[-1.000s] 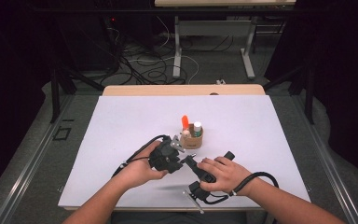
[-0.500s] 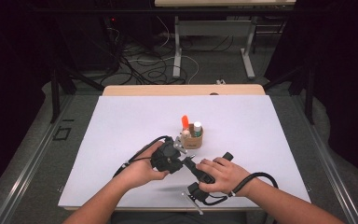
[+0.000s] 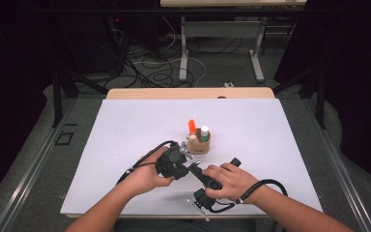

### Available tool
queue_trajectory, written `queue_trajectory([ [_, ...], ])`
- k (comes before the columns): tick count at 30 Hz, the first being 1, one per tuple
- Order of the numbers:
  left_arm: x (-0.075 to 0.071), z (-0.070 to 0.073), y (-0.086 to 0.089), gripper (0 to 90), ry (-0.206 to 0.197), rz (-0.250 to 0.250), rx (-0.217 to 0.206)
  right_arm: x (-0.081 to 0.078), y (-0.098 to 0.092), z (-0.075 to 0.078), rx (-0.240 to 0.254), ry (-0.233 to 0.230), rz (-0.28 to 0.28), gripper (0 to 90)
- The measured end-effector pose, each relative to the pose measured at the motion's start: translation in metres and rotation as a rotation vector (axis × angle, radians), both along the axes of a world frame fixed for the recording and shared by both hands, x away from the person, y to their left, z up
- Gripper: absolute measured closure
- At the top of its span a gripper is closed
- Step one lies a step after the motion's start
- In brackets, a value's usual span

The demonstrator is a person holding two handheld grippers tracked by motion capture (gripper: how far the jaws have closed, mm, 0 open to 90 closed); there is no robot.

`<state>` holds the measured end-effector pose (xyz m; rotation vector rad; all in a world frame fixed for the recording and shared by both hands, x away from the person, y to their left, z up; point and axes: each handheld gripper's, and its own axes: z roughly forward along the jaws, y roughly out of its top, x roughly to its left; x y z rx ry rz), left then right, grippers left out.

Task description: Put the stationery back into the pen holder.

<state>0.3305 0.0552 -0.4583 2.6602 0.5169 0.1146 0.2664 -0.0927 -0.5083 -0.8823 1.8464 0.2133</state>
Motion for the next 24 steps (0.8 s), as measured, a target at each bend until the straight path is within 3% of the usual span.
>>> queue_trajectory([
  [6,0.004,0.000,0.003,79.3,0.015,0.025,-0.037,0.003,-0.001,0.004,0.045,0.046,-0.055,76.1],
  [16,0.011,-0.001,0.007,79.3,0.021,0.066,-0.054,0.010,-0.003,0.008,0.102,0.115,-0.133,64.5],
  [19,0.014,-0.002,0.009,79.3,0.019,0.088,-0.068,0.013,-0.005,0.010,0.161,0.170,-0.159,61.0],
  [24,0.019,0.000,0.012,79.4,0.019,0.110,-0.092,0.017,-0.008,0.013,0.195,0.184,-0.177,58.8],
])
